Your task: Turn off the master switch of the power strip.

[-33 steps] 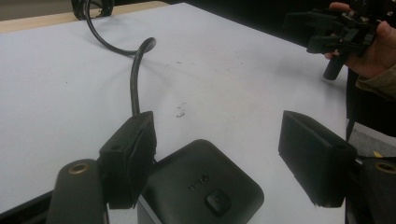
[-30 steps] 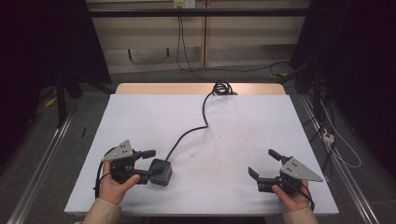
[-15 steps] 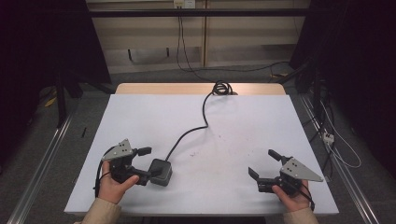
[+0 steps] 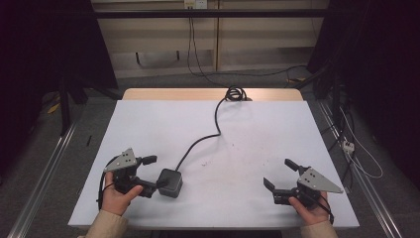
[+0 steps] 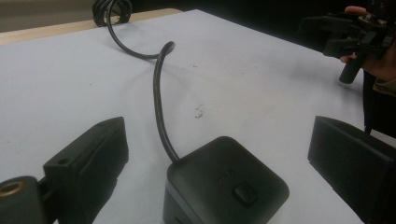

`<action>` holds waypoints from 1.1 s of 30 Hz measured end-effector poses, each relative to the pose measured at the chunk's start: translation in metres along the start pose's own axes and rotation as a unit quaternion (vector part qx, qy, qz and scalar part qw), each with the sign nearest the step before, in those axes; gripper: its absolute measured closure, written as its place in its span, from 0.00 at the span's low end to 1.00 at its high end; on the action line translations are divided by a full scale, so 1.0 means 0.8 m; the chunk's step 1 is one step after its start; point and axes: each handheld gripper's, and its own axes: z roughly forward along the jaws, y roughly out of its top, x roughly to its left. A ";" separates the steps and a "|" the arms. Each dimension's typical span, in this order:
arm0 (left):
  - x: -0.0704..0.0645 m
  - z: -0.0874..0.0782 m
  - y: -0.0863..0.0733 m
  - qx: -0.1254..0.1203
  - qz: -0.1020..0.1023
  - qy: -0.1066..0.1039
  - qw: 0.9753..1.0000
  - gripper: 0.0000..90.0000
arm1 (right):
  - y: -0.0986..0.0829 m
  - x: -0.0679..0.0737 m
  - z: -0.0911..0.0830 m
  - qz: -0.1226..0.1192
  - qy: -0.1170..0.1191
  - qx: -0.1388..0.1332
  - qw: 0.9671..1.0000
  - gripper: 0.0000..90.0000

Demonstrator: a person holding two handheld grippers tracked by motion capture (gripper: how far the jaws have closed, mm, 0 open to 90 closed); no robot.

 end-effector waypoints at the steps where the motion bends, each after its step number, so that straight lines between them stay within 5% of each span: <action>1: 0.001 -0.002 -0.001 -0.002 0.000 0.000 1.000 0.05 | 0.000 0.000 0.000 0.000 0.000 0.000 1.000 0.04; 33: 0.016 -0.027 -0.019 -0.008 -0.007 0.016 1.000 0.05 | 0.000 -0.001 -0.002 0.004 0.000 0.000 1.000 0.04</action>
